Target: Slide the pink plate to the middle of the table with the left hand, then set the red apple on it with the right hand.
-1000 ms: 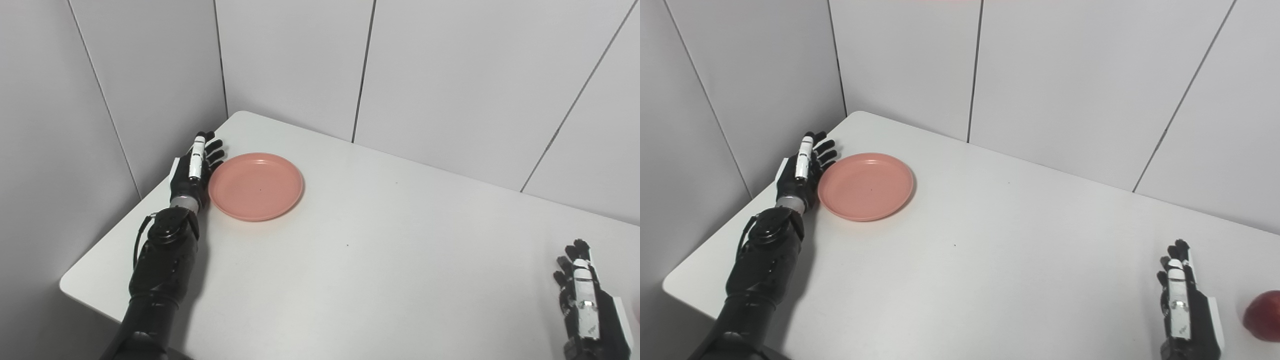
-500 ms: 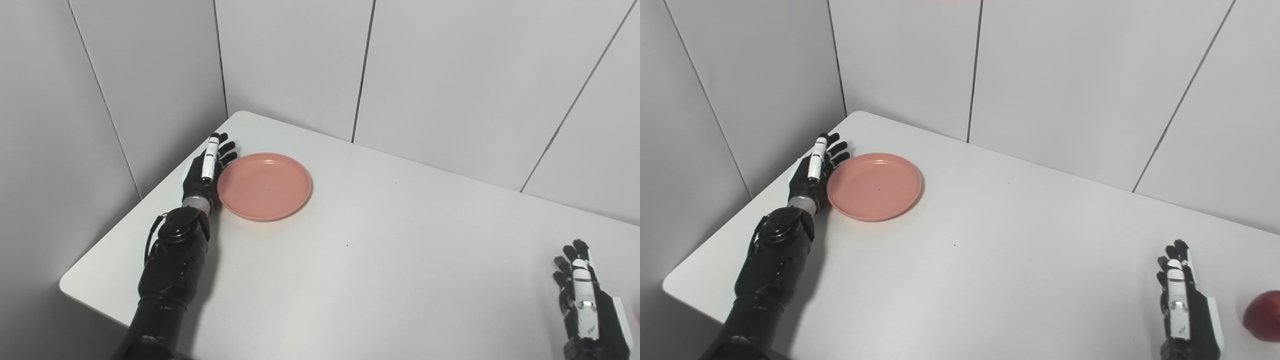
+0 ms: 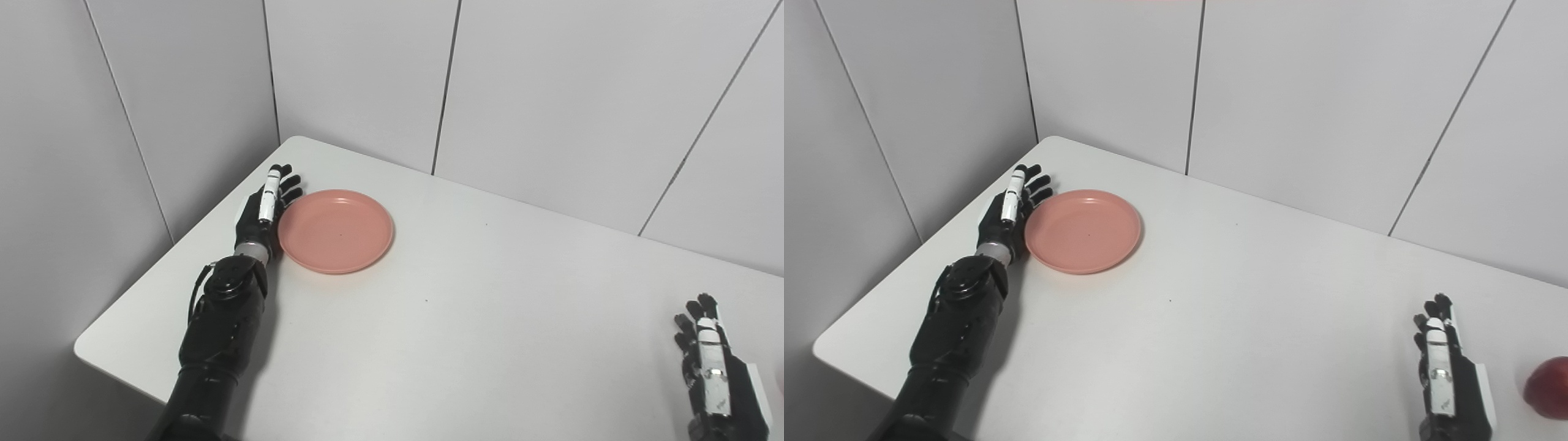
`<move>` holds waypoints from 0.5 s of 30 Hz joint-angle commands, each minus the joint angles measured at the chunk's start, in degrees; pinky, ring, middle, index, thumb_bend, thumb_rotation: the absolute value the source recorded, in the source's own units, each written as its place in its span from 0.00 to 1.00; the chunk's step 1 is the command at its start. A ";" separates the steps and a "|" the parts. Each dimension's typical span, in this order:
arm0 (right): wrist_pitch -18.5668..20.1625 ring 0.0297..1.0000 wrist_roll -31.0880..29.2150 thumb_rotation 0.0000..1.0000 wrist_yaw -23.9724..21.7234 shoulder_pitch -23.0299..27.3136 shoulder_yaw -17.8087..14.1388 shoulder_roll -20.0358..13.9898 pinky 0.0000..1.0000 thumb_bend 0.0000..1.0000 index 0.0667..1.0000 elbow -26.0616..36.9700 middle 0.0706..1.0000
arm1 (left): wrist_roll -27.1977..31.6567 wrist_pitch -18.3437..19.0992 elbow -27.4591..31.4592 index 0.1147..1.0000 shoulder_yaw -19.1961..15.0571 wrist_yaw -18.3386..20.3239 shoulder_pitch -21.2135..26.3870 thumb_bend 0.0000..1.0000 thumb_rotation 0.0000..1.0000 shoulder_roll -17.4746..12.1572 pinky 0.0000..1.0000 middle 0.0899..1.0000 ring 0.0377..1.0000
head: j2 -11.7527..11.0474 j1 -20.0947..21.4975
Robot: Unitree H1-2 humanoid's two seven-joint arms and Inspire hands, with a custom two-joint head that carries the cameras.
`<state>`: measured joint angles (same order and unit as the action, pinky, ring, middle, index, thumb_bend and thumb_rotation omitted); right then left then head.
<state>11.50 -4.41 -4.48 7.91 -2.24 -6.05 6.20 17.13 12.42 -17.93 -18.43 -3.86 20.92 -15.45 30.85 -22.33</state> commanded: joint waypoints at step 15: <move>-3.44 0.96 0.49 1.00 -0.08 1.33 0.20 -0.09 0.99 0.06 1.00 0.40 0.98 | -0.20 1.24 -0.43 0.86 2.91 1.31 3.17 0.31 1.00 2.00 0.90 0.88 0.89 | 0.53 1.03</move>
<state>11.43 -3.91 -4.47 7.92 -2.01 -6.00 5.56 17.08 12.36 -18.79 -16.69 -3.39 22.16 -14.42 31.29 -21.36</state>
